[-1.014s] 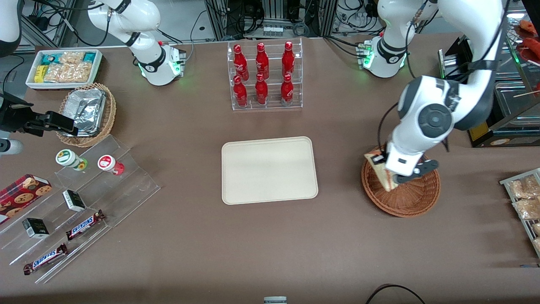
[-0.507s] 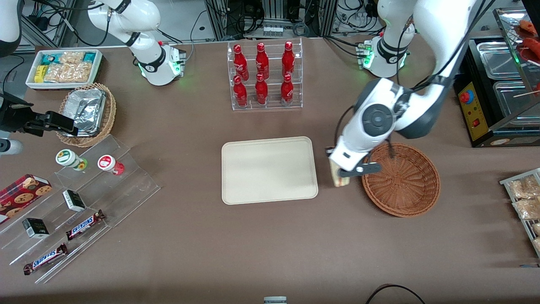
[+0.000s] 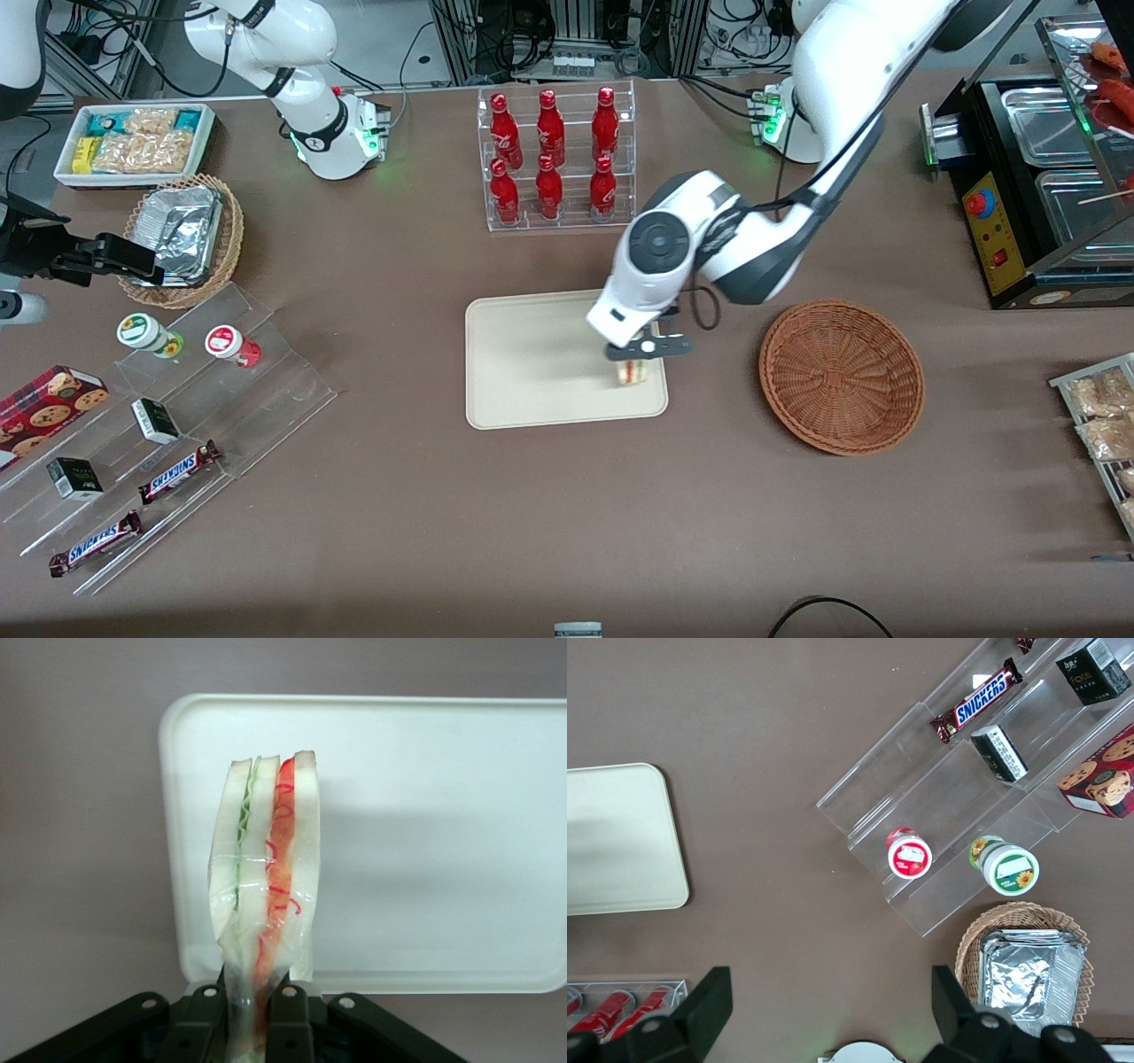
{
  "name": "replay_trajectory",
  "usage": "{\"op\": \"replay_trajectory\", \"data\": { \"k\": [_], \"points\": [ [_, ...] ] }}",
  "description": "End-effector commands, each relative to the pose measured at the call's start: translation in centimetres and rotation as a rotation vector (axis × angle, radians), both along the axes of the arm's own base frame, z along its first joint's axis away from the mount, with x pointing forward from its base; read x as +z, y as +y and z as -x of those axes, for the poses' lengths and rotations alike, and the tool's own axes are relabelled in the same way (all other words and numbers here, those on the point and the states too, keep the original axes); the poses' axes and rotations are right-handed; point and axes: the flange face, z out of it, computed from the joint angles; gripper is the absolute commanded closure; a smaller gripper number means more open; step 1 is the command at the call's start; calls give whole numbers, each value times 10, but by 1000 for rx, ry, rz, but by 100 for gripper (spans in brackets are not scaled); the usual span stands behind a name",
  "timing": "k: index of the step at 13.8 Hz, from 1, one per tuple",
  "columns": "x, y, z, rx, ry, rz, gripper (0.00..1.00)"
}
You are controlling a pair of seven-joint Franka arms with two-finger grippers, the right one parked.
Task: Place sandwich from basket to tray
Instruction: 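Lift the sandwich and carry it with the left gripper over the cream tray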
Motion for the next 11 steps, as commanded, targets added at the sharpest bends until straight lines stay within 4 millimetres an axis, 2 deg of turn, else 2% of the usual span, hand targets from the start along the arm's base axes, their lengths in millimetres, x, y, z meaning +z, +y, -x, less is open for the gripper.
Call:
{"op": "replay_trajectory", "data": {
  "k": [1,8,11],
  "points": [
    [-17,-39,-7,34,-29,-20,100],
    [-59,-74,3,40,-35,-56,100],
    [-69,-77,6,53,-34,-74,100]
  ]
}}
